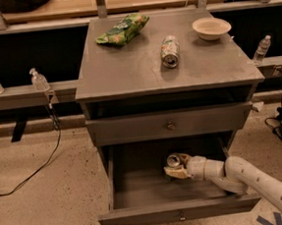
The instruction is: Pick green can from middle drawer and place on counter
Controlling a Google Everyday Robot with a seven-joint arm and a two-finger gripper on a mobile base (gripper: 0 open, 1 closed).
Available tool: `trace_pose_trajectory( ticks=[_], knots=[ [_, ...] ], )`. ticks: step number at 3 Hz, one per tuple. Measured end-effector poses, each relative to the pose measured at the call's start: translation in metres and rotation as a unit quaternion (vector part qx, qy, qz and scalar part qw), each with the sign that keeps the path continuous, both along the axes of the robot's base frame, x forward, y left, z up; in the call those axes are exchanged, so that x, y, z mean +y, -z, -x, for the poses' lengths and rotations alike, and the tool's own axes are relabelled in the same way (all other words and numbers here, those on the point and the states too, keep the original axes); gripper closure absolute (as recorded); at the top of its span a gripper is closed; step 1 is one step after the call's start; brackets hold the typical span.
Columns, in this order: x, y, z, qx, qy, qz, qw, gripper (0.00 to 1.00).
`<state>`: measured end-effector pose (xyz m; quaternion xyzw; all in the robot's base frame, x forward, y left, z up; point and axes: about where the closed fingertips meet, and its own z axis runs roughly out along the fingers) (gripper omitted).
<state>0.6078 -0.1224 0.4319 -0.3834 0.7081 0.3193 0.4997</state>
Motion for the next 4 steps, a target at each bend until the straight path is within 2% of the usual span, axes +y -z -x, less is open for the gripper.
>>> trace_pose_trajectory(
  ticks=[1, 2, 3, 4],
  knots=[
    [-0.020, -0.045, 0.000, -0.023, 0.001, -0.030, 0.9993, 1.00],
    [-0.042, -0.098, 0.009, -0.025, -0.010, -0.056, 0.9981, 1.00],
    [-0.055, -0.133, 0.008, -0.022, -0.019, -0.059, 0.9978, 1.00],
    [-0.068, -0.175, -0.007, -0.044, -0.037, -0.063, 0.9964, 1.00]
  ],
)
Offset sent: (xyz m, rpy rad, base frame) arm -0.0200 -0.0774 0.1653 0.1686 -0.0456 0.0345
